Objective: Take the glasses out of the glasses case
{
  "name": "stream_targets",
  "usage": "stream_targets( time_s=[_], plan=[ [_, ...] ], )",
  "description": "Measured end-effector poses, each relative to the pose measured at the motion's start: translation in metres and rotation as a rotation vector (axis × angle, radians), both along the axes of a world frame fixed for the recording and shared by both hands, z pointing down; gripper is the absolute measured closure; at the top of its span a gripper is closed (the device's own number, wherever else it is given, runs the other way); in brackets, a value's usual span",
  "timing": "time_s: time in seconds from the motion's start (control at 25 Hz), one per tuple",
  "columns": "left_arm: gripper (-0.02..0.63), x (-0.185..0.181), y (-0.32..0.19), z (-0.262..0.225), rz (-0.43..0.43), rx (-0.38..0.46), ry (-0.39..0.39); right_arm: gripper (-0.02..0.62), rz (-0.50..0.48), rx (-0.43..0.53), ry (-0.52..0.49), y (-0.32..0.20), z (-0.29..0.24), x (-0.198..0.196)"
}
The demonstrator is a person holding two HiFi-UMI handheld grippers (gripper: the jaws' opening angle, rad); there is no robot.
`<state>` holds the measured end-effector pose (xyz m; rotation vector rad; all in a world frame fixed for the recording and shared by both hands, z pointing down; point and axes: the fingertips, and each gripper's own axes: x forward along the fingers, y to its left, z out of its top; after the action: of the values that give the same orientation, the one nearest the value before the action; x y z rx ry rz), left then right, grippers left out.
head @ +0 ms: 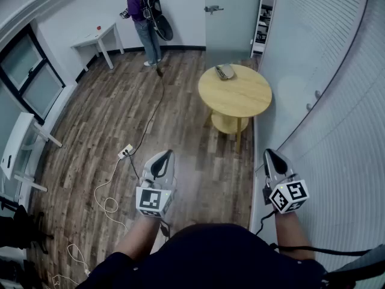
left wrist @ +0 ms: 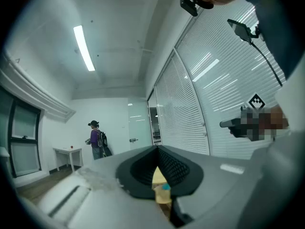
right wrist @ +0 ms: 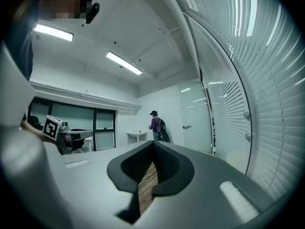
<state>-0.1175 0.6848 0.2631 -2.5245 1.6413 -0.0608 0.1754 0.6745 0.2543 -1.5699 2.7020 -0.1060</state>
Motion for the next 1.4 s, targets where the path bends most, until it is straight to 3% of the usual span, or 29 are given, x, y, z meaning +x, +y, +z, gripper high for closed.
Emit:
stream_targets(
  time_s=[0.48,0.68,0.92,1.12,1.4],
  plan=[
    [0.6,0.014,0.0,-0.007,-0.026,-0.008,-0.017,0.588,-0.008,0.017,0.002,0.008,0.001,0.009],
    [0.6,0.027,0.0,0.004,-0.054,-0.045,-0.034,0.586,0.072,0.113,0.148,-0.003,-0.006,0.03],
    [0.6,0.029,-0.005,0.023,-0.111,-0.077,-0.04,0.586,0.076,0.086,0.254,-0.038,0.022,0.034],
    [0.6,0.013,-0.014,0.037,-0.127,-0.093,-0.092,0.586,0.052,0.027,0.204,-0.064,0.054,0.027],
    [0.6,-0.005,-0.072,0.027,-0.117,-0.062,-0.063,0.586,0.073,0.012,0.164,-0.108,0.055,0.016]
  ],
)
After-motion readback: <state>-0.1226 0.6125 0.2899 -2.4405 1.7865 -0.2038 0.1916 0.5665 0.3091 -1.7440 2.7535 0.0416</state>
